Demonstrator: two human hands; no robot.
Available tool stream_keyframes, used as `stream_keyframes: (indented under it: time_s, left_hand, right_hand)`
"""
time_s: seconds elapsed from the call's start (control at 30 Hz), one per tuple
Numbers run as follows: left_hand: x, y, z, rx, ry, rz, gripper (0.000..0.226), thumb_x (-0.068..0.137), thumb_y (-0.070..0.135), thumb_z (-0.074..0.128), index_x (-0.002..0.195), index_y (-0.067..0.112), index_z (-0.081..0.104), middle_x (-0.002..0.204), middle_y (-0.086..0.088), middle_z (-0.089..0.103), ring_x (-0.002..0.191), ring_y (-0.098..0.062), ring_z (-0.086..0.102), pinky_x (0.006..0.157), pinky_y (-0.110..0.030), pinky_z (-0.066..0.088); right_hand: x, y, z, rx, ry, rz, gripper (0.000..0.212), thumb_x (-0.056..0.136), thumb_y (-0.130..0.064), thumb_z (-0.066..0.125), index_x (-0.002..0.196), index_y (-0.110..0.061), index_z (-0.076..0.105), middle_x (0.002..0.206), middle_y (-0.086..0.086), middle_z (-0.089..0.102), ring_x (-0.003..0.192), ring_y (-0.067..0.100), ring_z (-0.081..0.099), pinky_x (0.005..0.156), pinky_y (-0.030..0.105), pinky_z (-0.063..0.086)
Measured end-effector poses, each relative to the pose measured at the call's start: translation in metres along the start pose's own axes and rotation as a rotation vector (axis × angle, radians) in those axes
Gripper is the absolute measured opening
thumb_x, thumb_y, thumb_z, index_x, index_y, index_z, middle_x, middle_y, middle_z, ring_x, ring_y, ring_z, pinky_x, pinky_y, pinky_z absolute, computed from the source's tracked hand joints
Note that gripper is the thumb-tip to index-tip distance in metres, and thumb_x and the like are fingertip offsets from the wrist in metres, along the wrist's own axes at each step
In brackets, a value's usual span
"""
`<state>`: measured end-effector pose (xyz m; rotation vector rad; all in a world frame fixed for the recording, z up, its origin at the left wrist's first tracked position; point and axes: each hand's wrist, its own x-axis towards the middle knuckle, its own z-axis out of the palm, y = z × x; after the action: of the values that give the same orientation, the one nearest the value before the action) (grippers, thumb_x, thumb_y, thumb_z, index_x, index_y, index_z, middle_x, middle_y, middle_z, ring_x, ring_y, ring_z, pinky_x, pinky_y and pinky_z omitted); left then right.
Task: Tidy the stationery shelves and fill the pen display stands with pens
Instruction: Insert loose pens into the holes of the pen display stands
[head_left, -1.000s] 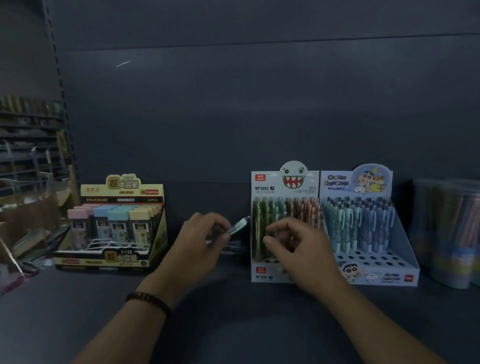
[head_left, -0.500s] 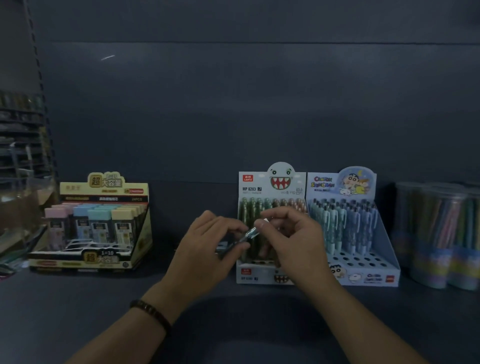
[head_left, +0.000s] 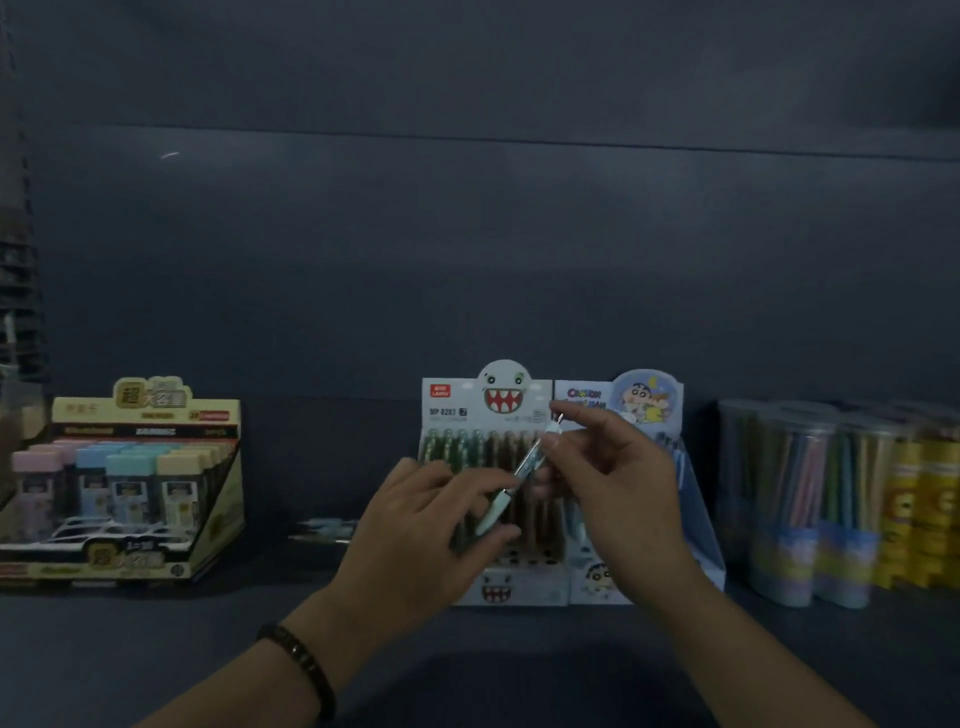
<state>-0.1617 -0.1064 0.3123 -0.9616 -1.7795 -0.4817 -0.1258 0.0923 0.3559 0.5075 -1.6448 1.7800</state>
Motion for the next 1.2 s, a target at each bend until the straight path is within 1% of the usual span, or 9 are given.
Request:
stream_keyframes:
  time_s: [0.13, 0.27, 0.33, 0.47, 0.57, 0.93, 1.0, 1.1, 1.2]
  left_hand:
    - [0.015, 0.032, 0.022, -0.052, -0.079, -0.133, 0.046, 0.095, 0.053, 0.067, 0.131, 0.024, 0.058, 0.108, 0.014, 0.065, 0.099, -0.011, 0.062, 0.093, -0.028, 0.046]
    - [0.023, 0.058, 0.047, -0.014, -0.221, -0.110, 0.032, 0.098, 0.050, 0.058, 0.126, 0.035, 0.057, 0.114, 0.019, 0.057, 0.101, -0.007, 0.051, 0.090, -0.028, 0.042]
    - [0.016, 0.063, 0.061, -0.014, -0.298, -0.103, 0.033, 0.100, 0.055, 0.052, 0.128, 0.040, 0.058, 0.117, 0.022, 0.055, 0.106, -0.006, 0.050, 0.092, -0.029, 0.043]
    - [0.005, 0.060, 0.076, 0.021, -0.378, -0.064, 0.030, 0.098, 0.056, 0.052, 0.122, 0.043, 0.065, 0.112, 0.024, 0.061, 0.103, -0.007, 0.054, 0.087, -0.030, 0.051]
    - [0.004, 0.059, 0.076, 0.027, -0.420, -0.092, 0.032, 0.095, 0.053, 0.052, 0.125, 0.047, 0.063, 0.110, 0.027, 0.063, 0.103, -0.005, 0.051, 0.088, -0.024, 0.045]
    - [0.004, 0.059, 0.077, 0.051, -0.454, -0.133, 0.042, 0.093, 0.034, 0.075, 0.131, 0.048, 0.062, 0.112, 0.027, 0.064, 0.099, -0.007, 0.048, 0.086, -0.025, 0.044]
    - [0.003, 0.059, 0.076, 0.046, -0.454, -0.120, 0.043, 0.095, 0.034, 0.073, 0.134, 0.047, 0.060, 0.115, 0.026, 0.063, 0.101, -0.008, 0.047, 0.090, -0.027, 0.046]
    - [0.002, 0.060, 0.075, 0.047, -0.453, -0.102, 0.042, 0.098, 0.036, 0.067, 0.138, 0.047, 0.057, 0.117, 0.027, 0.061, 0.103, -0.007, 0.044, 0.095, -0.028, 0.046]
    - [0.002, 0.060, 0.073, 0.041, -0.446, -0.097, 0.043, 0.098, 0.038, 0.065, 0.139, 0.047, 0.057, 0.116, 0.027, 0.061, 0.103, -0.005, 0.042, 0.096, -0.027, 0.045]
  right_hand:
    - [0.021, -0.007, -0.045, -0.148, 0.110, -0.100, 0.022, 0.097, -0.006, 0.072, 0.113, -0.019, 0.078, 0.074, 0.012, 0.073, 0.063, 0.022, 0.071, 0.066, 0.031, 0.062]
    - [0.042, 0.005, -0.083, -0.342, 0.190, -0.194, 0.019, 0.098, -0.018, 0.074, 0.114, -0.027, 0.078, 0.074, 0.004, 0.073, 0.065, 0.026, 0.072, 0.069, 0.048, 0.063]
    - [0.043, 0.017, -0.095, -0.472, 0.195, -0.248, 0.020, 0.098, -0.023, 0.074, 0.117, -0.028, 0.078, 0.077, -0.001, 0.073, 0.069, 0.024, 0.073, 0.069, 0.048, 0.062]
    - [0.036, 0.031, -0.103, -0.666, 0.209, -0.435, 0.024, 0.095, -0.016, 0.075, 0.118, -0.024, 0.078, 0.084, -0.009, 0.069, 0.076, 0.005, 0.067, 0.070, 0.027, 0.057]
    - [0.037, 0.034, -0.103, -0.769, 0.198, -0.517, 0.026, 0.095, -0.010, 0.076, 0.120, -0.017, 0.077, 0.085, -0.009, 0.064, 0.082, 0.001, 0.062, 0.074, 0.009, 0.049]
    - [0.036, 0.045, -0.107, -0.839, 0.151, -0.471, 0.026, 0.093, -0.013, 0.079, 0.118, -0.013, 0.078, 0.084, -0.004, 0.069, 0.073, 0.008, 0.062, 0.073, 0.019, 0.050]
    - [0.036, 0.046, -0.106, -0.855, 0.134, -0.474, 0.026, 0.091, -0.012, 0.081, 0.117, -0.013, 0.079, 0.084, -0.005, 0.068, 0.073, 0.008, 0.060, 0.073, 0.018, 0.049]
    - [0.035, 0.045, -0.105, -0.852, 0.112, -0.474, 0.027, 0.090, -0.011, 0.081, 0.117, -0.013, 0.079, 0.082, -0.004, 0.067, 0.071, 0.008, 0.059, 0.073, 0.027, 0.055]
    - [0.031, 0.043, -0.104, -0.852, 0.068, -0.419, 0.028, 0.093, -0.015, 0.078, 0.121, -0.018, 0.078, 0.073, -0.018, 0.060, 0.064, 0.002, 0.054, 0.070, 0.027, 0.056]
